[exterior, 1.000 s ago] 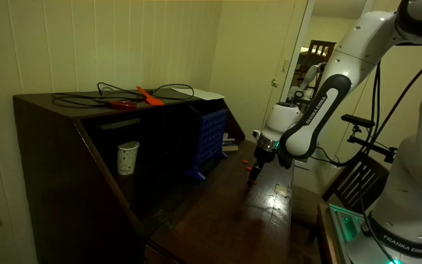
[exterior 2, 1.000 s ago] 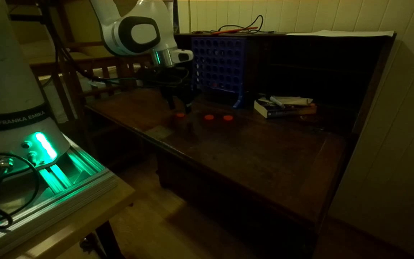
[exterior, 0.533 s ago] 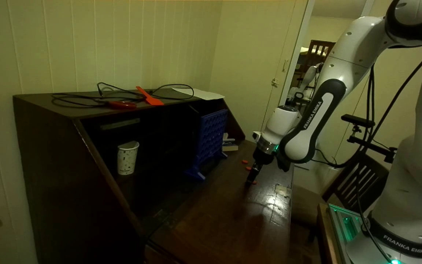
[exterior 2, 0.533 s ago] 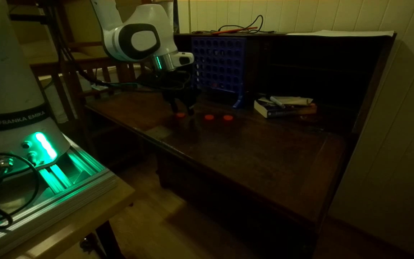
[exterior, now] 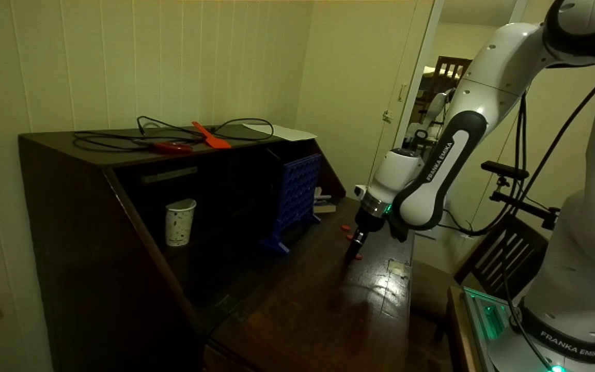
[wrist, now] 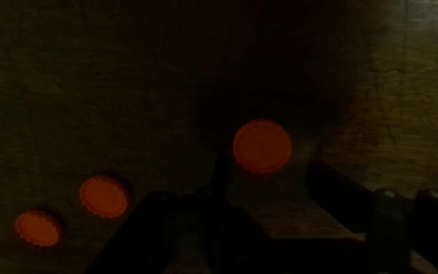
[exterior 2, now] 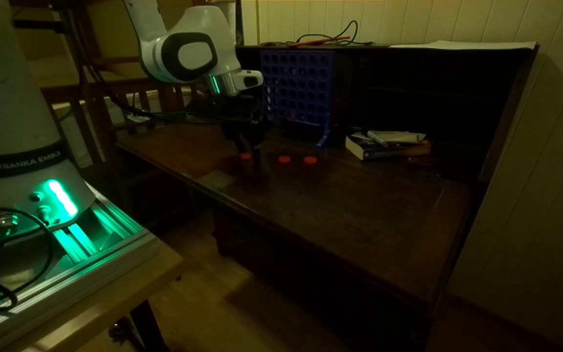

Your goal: Put the left orange disc in the blue board

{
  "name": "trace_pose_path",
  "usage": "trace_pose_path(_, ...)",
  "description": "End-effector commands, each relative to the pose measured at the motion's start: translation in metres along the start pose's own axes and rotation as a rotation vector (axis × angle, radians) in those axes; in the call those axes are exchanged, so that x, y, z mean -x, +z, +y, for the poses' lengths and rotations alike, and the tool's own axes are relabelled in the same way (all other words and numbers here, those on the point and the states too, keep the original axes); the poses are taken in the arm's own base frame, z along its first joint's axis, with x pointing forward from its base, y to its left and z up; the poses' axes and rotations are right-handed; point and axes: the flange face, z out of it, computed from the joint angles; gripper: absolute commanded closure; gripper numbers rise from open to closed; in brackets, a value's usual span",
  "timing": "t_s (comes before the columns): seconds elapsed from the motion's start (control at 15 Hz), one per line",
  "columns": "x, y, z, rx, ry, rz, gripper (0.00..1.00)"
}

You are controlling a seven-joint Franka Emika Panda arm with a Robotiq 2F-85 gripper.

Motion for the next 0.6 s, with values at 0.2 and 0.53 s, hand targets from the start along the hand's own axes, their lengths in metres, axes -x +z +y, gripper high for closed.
trace_pose_path(0.2, 0.0052, 0.0071, 0.0008, -0.006, -0.029, -0.026, 0.11)
trace_pose_path(0.53, 0.0084, 0.0068, 0.0059, -0.004, -0.048, -0.045, 0.38)
